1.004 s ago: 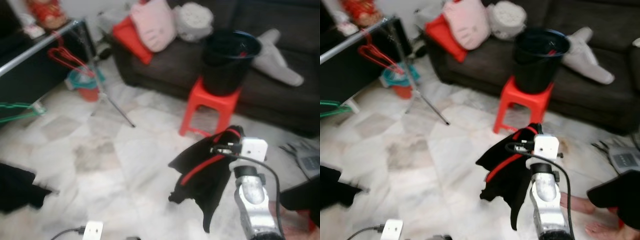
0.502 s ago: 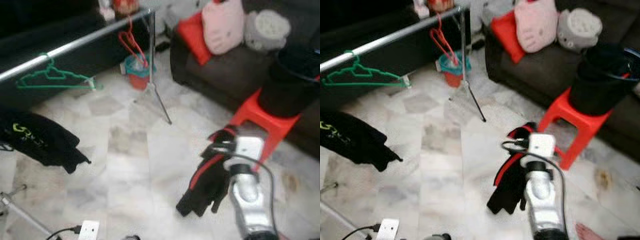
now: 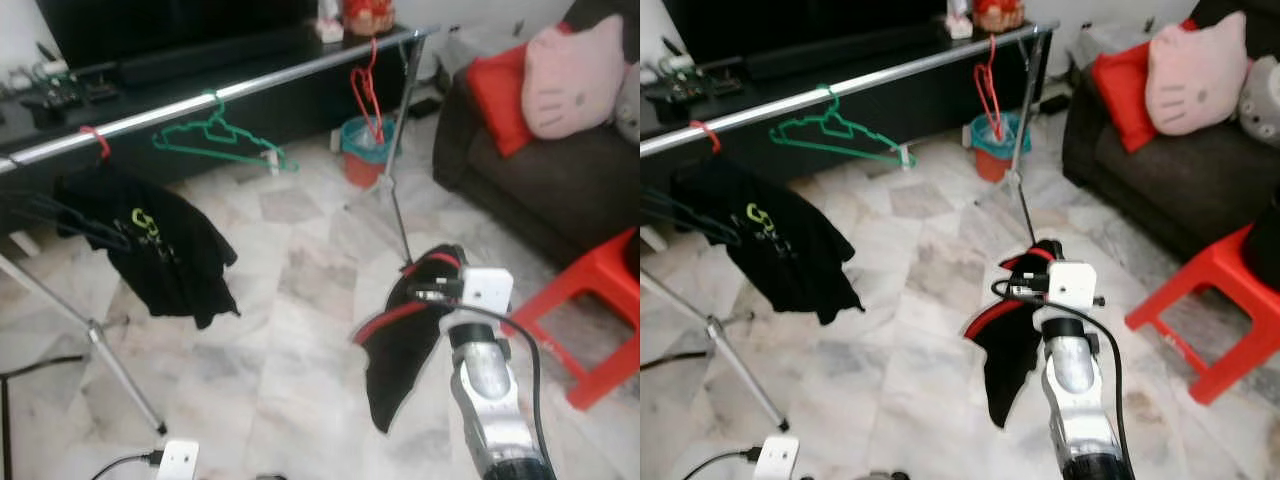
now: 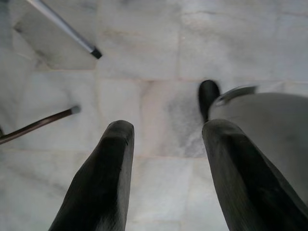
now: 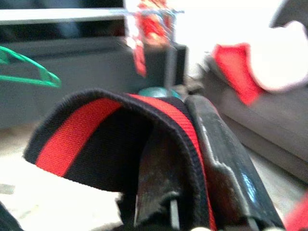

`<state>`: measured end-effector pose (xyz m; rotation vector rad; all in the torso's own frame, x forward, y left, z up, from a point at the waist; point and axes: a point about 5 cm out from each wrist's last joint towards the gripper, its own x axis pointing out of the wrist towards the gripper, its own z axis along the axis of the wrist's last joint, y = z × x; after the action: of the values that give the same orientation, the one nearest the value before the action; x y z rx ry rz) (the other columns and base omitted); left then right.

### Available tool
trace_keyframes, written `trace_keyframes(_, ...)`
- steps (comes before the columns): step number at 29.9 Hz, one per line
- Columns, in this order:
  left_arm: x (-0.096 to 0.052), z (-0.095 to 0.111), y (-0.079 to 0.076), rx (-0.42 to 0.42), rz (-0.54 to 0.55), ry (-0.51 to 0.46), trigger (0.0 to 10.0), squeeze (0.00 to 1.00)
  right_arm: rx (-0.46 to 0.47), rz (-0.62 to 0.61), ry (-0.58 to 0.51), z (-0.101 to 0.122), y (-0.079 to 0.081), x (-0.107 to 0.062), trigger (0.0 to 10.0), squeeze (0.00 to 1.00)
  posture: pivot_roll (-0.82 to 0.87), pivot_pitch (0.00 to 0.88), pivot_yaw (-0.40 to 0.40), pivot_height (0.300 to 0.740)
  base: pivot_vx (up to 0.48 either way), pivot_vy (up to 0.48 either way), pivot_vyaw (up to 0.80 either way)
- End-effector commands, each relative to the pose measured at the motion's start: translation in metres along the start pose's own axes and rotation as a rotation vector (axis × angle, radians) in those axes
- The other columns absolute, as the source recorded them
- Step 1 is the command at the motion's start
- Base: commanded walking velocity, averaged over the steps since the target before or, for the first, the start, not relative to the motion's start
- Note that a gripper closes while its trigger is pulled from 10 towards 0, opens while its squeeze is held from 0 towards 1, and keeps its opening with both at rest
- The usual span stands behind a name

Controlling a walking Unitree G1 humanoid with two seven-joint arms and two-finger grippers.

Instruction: Hang hanger

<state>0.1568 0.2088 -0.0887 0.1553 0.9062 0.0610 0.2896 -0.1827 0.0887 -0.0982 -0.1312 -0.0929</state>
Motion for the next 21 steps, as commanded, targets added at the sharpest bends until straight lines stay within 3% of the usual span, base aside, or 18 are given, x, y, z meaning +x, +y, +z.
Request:
trace_keyframes(1,-0.001,-0.005,0.003,-0.002,0.008,0.019,10.0,0.00,0.017,-0.005,-0.023,0.006,0.001,0.004,10.0,0.00,-0.01,0.082,-0.009,0.740,0.000,0.000,0.00)
trace_keyframes(13,0.000,0.003,0.005,-0.060,0.047,-0.030,10.0,0.00,0.026,-0.003,-0.013,0.005,0.003,0.004,10.0,0.00,-0.01,0.081,-0.007,0.740,0.000,0.000,0.00)
trace_keyframes(18,0.002,0.024,0.014,-0.091,0.104,-0.140,10.0,0.00,0.024,-0.004,-0.010,0.004,0.003,0.003,10.0,0.00,-0.01,0.080,-0.007,0.740,0.000,0.000,0.00)
trace_keyframes(19,0.003,0.039,0.020,-0.111,0.127,-0.223,10.0,0.00,0.026,-0.004,-0.012,0.005,0.003,0.003,10.0,0.00,-0.01,0.081,-0.008,0.740,0.000,0.000,0.00)
trace_keyframes(21,0.002,0.045,0.022,-0.119,0.136,-0.257,10.0,0.00,0.027,-0.004,-0.013,0.005,0.003,0.003,10.0,0.00,-0.01,0.081,-0.008,0.740,0.000,0.000,0.00)
